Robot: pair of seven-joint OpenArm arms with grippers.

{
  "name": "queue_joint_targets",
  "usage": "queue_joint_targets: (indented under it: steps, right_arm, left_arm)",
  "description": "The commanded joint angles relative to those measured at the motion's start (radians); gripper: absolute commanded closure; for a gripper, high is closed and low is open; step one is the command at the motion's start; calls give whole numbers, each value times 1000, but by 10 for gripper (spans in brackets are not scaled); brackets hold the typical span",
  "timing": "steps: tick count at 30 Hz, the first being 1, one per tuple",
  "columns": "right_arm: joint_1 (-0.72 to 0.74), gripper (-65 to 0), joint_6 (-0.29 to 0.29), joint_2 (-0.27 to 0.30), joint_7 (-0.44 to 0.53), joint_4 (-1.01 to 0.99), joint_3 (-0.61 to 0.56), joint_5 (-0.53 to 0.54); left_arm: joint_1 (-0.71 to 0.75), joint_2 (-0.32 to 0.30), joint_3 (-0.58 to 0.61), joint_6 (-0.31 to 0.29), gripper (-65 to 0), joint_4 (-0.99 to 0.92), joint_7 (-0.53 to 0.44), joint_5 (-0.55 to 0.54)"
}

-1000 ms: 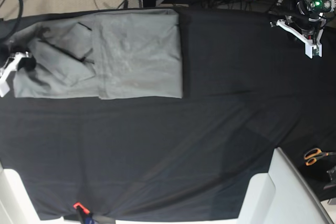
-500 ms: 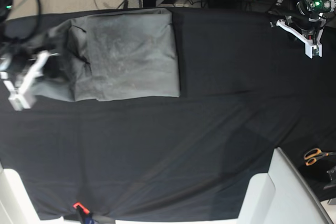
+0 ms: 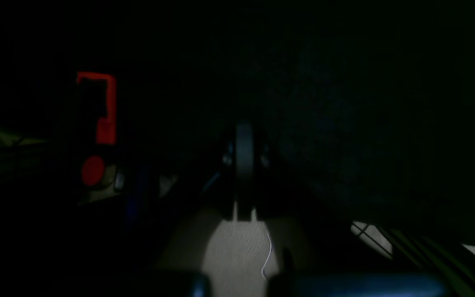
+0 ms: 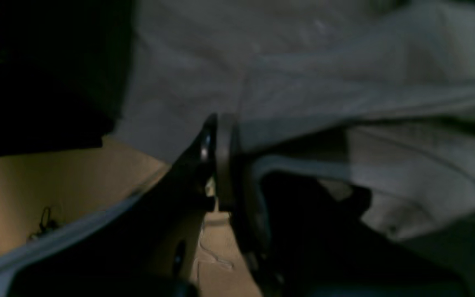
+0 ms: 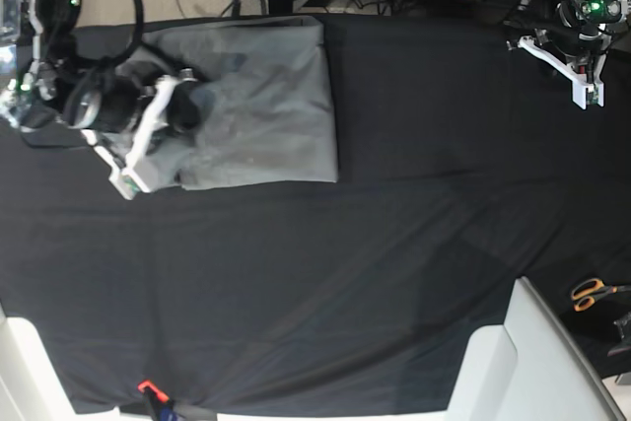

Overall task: Fold the T-shirt properly
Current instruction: 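Fold the held end over onto the shirt stack with the right gripper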

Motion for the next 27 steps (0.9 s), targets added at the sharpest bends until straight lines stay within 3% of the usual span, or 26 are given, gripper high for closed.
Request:
queue_joint_targets:
  steps: [1, 9, 11, 17, 24, 27]
  right_arm:
    - [7, -6, -12, 7, 20, 21, -21, 25]
    - [65, -6, -147, 15, 62, 5, -233, 19]
    - [79, -6, -173, 12, 62, 1, -270, -24]
    - [87, -6, -172, 7, 131, -9, -327, -165]
    - [104, -6, -172, 4, 139, -65, -330, -168]
    - [107, -8, -172, -24, 129, -88, -331, -170]
  left_arm:
    - [8, -12, -8, 1, 0, 13, -14, -1]
    - [8, -10, -8, 1, 0, 13, -14, -1]
    - [8, -10, -8, 1, 0, 12, -14, -1]
    - [8, -10, -8, 1, 0, 1, -14, -1]
    - [2, -10, -8, 1, 0, -51, -14, -1]
    - [2, -9, -8, 1, 0, -51, -14, -1]
